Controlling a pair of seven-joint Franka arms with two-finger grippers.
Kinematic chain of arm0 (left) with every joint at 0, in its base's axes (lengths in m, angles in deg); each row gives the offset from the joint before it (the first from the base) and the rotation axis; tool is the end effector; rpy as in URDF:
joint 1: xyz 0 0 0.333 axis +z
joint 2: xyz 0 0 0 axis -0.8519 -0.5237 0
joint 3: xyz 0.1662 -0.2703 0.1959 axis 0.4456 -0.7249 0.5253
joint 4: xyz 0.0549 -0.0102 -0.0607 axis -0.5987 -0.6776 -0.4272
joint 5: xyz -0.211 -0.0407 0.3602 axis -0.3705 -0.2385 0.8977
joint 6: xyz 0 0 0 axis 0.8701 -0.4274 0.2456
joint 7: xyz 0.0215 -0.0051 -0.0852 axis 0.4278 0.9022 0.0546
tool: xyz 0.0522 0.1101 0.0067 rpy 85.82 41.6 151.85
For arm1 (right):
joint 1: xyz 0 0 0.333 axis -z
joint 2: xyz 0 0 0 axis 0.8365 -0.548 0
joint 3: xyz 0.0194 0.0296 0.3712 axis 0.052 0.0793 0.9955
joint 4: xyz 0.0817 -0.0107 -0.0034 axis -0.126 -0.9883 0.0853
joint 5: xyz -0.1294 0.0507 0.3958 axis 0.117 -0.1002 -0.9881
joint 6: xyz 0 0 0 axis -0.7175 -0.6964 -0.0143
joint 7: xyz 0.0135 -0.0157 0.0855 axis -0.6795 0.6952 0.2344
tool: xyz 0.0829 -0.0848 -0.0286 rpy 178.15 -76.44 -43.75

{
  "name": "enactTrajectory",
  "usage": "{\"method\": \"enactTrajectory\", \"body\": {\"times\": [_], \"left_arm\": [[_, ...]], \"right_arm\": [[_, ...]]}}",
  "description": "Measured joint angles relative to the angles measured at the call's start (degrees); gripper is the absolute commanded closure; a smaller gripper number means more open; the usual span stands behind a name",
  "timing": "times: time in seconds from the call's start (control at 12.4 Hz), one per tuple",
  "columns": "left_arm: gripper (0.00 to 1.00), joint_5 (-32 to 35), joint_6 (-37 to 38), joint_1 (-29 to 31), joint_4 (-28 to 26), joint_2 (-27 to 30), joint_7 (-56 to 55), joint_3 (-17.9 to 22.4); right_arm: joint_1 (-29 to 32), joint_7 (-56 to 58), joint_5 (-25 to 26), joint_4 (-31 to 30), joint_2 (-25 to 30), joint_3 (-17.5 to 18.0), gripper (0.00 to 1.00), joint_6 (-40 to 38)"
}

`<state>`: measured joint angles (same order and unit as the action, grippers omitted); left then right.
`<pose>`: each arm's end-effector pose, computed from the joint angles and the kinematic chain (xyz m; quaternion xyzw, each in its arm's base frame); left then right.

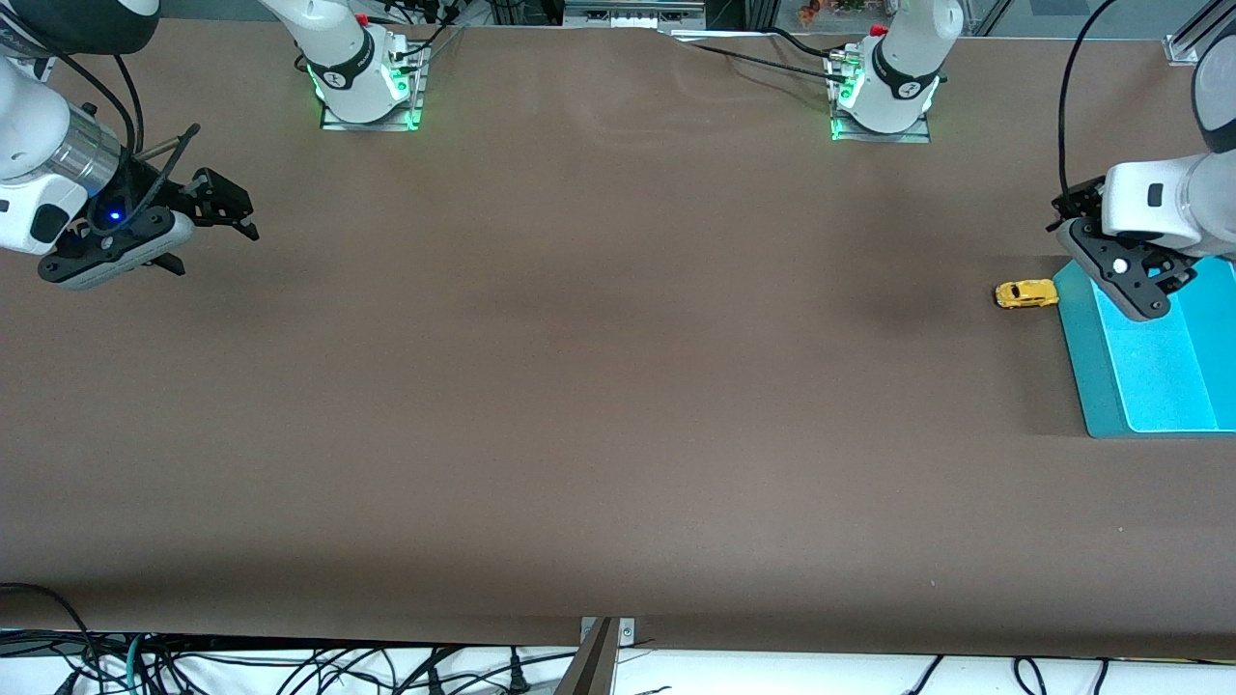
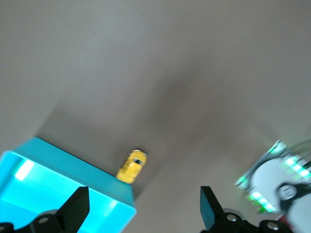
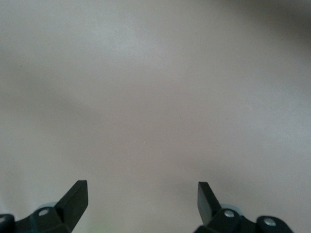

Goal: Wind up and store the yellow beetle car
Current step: 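Lower the left gripper onto the car beside the box and grasp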

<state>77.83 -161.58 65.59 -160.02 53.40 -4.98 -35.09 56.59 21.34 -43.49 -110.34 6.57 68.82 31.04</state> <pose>0.5904 0.0404 0.5435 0.8743 -0.4680 -0.1285 0.0035 0.5779 0.0581 0.5985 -0.9721 -0.2314 0.0008 0.0388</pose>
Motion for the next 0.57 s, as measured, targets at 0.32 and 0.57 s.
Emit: {"method": "enactTrajectory", "body": {"times": [0.32,0.57], "left_arm": [[0.0,2.04,-12.62,5.19,-10.42,-0.25,13.44,0.06],[0.0,2.06,-24.42,9.42,-20.98,-0.52,22.26,0.07]], "right_arm": [[-5.51,-14.13,3.79,4.24,4.17,-4.84,0.0,-9.02],[-5.74,-15.26,4.09,4.27,6.12,-5.0,0.0,-10.45]]}}
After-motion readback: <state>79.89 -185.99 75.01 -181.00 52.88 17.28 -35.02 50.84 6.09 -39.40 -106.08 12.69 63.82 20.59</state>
